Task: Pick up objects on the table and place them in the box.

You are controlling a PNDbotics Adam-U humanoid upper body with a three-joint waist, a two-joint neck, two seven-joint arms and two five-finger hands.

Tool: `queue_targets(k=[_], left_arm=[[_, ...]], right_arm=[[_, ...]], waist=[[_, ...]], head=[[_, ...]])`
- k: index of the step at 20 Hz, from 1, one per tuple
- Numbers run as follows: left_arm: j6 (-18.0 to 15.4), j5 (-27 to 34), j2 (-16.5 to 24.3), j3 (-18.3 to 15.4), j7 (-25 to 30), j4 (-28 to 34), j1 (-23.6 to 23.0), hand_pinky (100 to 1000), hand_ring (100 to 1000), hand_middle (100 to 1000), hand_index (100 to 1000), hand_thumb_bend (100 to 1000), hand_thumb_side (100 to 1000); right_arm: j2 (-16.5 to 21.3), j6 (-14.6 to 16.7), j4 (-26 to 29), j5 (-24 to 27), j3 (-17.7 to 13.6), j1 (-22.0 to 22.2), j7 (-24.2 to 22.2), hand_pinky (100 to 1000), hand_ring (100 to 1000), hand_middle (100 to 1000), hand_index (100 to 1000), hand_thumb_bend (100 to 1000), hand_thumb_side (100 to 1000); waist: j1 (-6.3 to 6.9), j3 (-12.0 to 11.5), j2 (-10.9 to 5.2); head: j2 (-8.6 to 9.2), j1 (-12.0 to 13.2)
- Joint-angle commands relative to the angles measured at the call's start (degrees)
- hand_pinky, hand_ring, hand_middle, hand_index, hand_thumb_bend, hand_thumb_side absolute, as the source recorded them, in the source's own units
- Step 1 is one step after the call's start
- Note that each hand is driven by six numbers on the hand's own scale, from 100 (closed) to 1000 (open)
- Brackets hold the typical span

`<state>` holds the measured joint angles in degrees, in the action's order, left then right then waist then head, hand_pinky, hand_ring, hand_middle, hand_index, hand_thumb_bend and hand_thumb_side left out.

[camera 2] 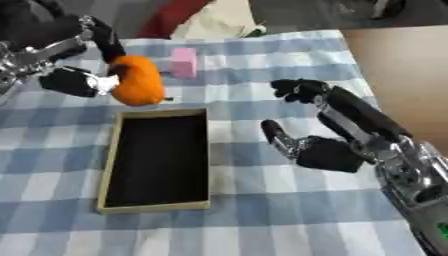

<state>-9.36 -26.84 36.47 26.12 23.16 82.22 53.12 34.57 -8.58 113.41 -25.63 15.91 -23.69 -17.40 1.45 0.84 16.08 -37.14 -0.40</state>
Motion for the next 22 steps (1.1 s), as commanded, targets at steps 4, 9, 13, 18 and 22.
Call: queue_targets(k=[4,9,13,18,22], left_arm=[[-0.8,1.6,0.5,2.4,4.1,-0.4,0.0,678,585,514,671,100,479],[-1.7,1.1,0.3,3.0,5.6,-1.4,-0.9,716,666,602,746,181,508],[-1.4,1.7,1.6,1.5,6.0,0.2,-2.6,758,715,673,817,300,567],[2.2,5.0,3.9,-4.9,0.9,6.9,-6.1,774,722,680,831,315,601],[4.9,8.5,4.8,-9.3,-3.3,13.3,-9.4,781,719,678,834,317,626]], right_arm=[[1.1,0.3,1.1,0.5,0.1,-0.7,-0.9,857,837,818,963,216,799],[1.2,0.5,1.0,0.6,0.1,-0.5,-1.5,856,837,810,961,214,800],[1.5,0.5,1.0,0.4,-0.2,-0.9,-1.3,857,838,812,961,215,800],[3.5,0.4,0.8,-0.4,-0.5,-3.8,-1.5,861,845,821,963,219,790],[6.2,0.6,-0.3,-1.2,0.5,-9.7,-3.0,865,852,831,964,227,778]], waist=[[-0.35,-0.1,-1.03],[-0.45,-0.1,-0.93],[-0.57,-0.4,-0.81],[-1.07,-1.6,-0.73],[-1.71,-3.1,-0.62]], head=[[1.02,-0.1],[1.15,0.0],[1.36,-0.2],[1.50,-0.7],[1.79,-1.2]])
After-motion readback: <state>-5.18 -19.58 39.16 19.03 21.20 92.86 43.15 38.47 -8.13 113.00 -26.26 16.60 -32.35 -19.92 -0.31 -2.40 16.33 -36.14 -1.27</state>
